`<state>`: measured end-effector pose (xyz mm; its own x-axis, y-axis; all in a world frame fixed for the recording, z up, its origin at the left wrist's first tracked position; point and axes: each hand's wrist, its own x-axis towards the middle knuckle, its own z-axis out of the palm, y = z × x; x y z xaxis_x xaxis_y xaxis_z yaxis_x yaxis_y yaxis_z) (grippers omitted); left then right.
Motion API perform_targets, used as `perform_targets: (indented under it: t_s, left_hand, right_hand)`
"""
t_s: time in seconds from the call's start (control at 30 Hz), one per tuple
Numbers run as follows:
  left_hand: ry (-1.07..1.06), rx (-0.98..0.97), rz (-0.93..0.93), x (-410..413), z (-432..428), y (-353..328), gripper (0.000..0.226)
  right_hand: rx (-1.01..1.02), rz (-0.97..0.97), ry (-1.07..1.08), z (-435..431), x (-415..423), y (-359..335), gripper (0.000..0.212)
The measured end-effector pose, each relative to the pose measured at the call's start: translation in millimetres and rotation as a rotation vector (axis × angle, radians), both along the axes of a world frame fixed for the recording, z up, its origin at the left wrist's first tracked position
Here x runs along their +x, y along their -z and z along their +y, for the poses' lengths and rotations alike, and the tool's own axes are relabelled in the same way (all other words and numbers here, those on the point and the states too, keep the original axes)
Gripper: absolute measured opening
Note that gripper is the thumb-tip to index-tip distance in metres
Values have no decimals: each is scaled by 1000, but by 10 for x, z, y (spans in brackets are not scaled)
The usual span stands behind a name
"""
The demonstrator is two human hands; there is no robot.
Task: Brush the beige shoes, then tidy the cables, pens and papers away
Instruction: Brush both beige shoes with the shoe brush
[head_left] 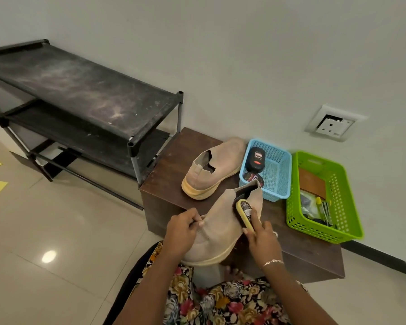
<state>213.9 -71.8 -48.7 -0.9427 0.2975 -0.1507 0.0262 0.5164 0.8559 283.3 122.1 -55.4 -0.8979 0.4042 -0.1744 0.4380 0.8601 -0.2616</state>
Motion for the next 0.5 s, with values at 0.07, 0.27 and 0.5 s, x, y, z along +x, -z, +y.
perform_targets:
  t_s: [0.07,0.27,0.5]
  left_hand:
    - [2,2,1,-5,-3,-7,39]
    - [12,-16,20,-27,-30,27,40]
    - [11,-10,37,-13,-29,19,40]
  right_hand:
    - [-95,33,-135,-316,193,-15,68]
    - [-177,15,-367,-610,511,-62,77]
    - [62,-30,-5,94,-92,0,60]
